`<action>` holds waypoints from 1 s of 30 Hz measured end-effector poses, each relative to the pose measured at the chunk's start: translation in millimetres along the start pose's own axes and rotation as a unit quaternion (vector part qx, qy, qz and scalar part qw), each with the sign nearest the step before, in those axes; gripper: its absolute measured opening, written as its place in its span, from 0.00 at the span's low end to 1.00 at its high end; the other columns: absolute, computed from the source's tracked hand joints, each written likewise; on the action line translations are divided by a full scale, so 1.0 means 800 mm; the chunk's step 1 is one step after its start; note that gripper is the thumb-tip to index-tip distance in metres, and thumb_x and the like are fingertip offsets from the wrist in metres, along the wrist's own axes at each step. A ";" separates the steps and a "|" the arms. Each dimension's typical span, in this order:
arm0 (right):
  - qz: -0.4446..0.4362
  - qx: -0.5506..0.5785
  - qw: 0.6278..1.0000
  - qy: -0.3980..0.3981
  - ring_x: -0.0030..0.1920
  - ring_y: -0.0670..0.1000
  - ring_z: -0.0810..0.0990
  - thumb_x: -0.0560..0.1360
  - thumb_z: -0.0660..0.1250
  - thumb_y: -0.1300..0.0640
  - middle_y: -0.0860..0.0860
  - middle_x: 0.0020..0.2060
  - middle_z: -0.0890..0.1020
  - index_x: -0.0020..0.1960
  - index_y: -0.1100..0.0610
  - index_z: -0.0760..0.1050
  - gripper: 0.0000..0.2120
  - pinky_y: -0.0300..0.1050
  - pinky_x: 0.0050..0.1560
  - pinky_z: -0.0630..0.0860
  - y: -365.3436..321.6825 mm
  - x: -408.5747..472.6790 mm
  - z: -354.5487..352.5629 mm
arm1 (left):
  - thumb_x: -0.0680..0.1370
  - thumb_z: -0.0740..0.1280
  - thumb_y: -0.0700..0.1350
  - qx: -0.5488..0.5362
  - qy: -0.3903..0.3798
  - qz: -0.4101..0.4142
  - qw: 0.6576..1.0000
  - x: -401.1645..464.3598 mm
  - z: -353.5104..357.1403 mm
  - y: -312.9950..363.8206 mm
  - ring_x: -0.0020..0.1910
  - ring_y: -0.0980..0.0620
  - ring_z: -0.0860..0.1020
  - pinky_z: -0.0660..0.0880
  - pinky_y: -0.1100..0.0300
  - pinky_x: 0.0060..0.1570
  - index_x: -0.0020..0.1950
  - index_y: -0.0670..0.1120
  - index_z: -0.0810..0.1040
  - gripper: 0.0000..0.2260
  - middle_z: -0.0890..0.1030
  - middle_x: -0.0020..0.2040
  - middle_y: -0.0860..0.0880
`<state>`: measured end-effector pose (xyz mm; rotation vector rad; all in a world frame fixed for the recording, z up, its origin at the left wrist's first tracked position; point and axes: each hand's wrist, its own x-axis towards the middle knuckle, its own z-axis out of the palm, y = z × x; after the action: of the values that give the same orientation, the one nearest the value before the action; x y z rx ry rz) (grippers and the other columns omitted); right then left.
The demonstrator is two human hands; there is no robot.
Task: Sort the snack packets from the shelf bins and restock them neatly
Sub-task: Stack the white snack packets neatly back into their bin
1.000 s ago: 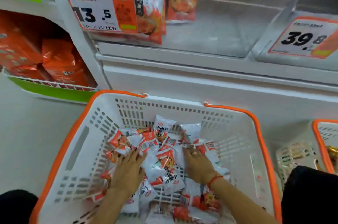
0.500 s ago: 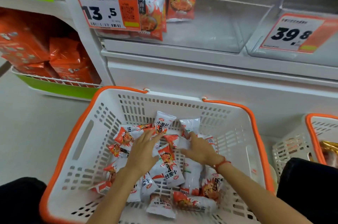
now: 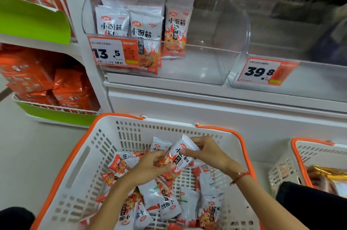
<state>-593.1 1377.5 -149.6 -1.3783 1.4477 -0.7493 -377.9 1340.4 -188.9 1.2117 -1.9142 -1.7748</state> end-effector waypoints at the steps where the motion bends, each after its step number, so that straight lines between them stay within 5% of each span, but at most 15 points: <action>1: 0.002 0.027 1.000 0.005 0.34 0.51 0.78 0.72 0.73 0.53 0.47 0.34 0.83 0.44 0.50 0.83 0.02 0.39 0.36 0.72 0.004 0.001 0.008 | 0.76 0.71 0.48 -0.001 0.000 -0.010 1.000 -0.003 -0.004 -0.003 0.49 0.71 0.78 0.73 0.72 0.51 0.53 0.56 0.78 0.08 0.82 0.47 0.68; 5: 0.086 0.071 0.994 0.007 0.45 0.49 0.84 0.77 0.65 0.47 0.48 0.46 0.85 0.64 0.53 0.74 0.18 0.39 0.45 0.80 0.038 0.013 0.044 | 0.72 0.72 0.58 0.009 0.096 -0.063 0.993 -0.005 -0.026 -0.033 0.54 0.61 0.79 0.74 0.54 0.61 0.56 0.54 0.78 0.16 0.82 0.52 0.59; 9: 0.128 -0.222 0.964 -0.076 0.58 0.52 0.78 0.80 0.63 0.51 0.52 0.63 0.76 0.71 0.57 0.66 0.22 0.40 0.54 0.74 0.117 0.022 0.079 | 0.77 0.69 0.50 -0.039 0.243 -0.097 0.964 -0.010 -0.035 -0.048 0.52 0.55 0.78 0.72 0.57 0.53 0.60 0.51 0.73 0.13 0.79 0.56 0.53; 11: 0.101 -0.308 0.940 -0.106 0.65 0.56 0.73 0.79 0.63 0.52 0.55 0.66 0.74 0.72 0.56 0.64 0.23 0.46 0.61 0.72 0.147 0.029 0.095 | 0.77 0.68 0.52 -0.053 0.251 -0.111 0.960 -0.008 -0.040 -0.054 0.55 0.51 0.78 0.73 0.57 0.52 0.63 0.47 0.73 0.17 0.79 0.61 0.47; 13: 0.070 -0.376 0.916 -0.122 0.69 0.57 0.68 0.79 0.62 0.52 0.57 0.69 0.71 0.75 0.56 0.59 0.28 0.51 0.66 0.68 0.163 0.040 0.113 | 0.77 0.67 0.55 -0.060 0.241 -0.136 0.959 -0.006 -0.039 -0.059 0.64 0.47 0.74 0.72 0.52 0.62 0.70 0.44 0.70 0.25 0.75 0.68 0.46; 16: 0.032 -0.478 0.866 -0.144 0.75 0.57 0.58 0.79 0.59 0.49 0.56 0.75 0.63 0.78 0.56 0.51 0.31 0.57 0.75 0.53 0.170 0.057 0.138 | 0.78 0.66 0.57 -0.068 0.226 -0.154 0.959 -0.003 -0.036 -0.063 0.68 0.46 0.70 0.67 0.49 0.68 0.73 0.45 0.67 0.28 0.71 0.70 0.47; 20: 0.018 -0.547 0.827 -0.131 0.64 0.59 0.70 0.73 0.63 0.49 0.57 0.60 0.77 0.65 0.58 0.72 0.23 0.57 0.69 0.63 0.182 0.060 0.153 | 0.77 0.66 0.59 -0.131 0.217 -0.169 0.952 0.001 -0.039 -0.069 0.69 0.48 0.69 0.66 0.46 0.69 0.74 0.49 0.65 0.29 0.70 0.72 0.49; 23: 0.075 -0.470 0.874 -0.101 0.53 0.55 0.78 0.72 0.66 0.46 0.54 0.48 0.82 0.49 0.57 0.79 0.15 0.50 0.58 0.74 0.175 0.054 0.130 | 0.70 0.70 0.61 -0.205 0.216 -0.184 0.937 0.007 -0.043 -0.059 0.68 0.47 0.72 0.67 0.43 0.68 0.72 0.53 0.68 0.33 0.72 0.70 0.50; 27: 0.134 -0.343 0.927 -0.076 0.44 0.51 0.79 0.74 0.70 0.48 0.53 0.48 0.82 0.54 0.56 0.73 0.15 0.39 0.42 0.75 0.118 0.045 0.072 | 0.77 0.65 0.48 -0.199 0.252 -0.188 0.928 0.008 -0.034 -0.051 0.50 0.47 0.78 0.73 0.49 0.58 0.48 0.53 0.75 0.01 0.81 0.50 0.49; 30: 0.179 -0.233 0.956 0.018 0.45 0.50 0.80 0.72 0.74 0.54 0.51 0.48 0.81 0.53 0.55 0.72 0.15 0.35 0.40 0.75 0.070 0.038 0.020 | 0.80 0.61 0.46 -0.197 0.274 -0.181 0.923 0.001 -0.023 -0.048 0.39 0.49 0.73 0.69 0.55 0.43 0.47 0.47 0.74 0.05 0.75 0.40 0.46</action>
<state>-596.0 1360.4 -213.3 -1.3860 1.9184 -0.2028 -350.7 1330.6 -220.0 1.7393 -1.0125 -1.6245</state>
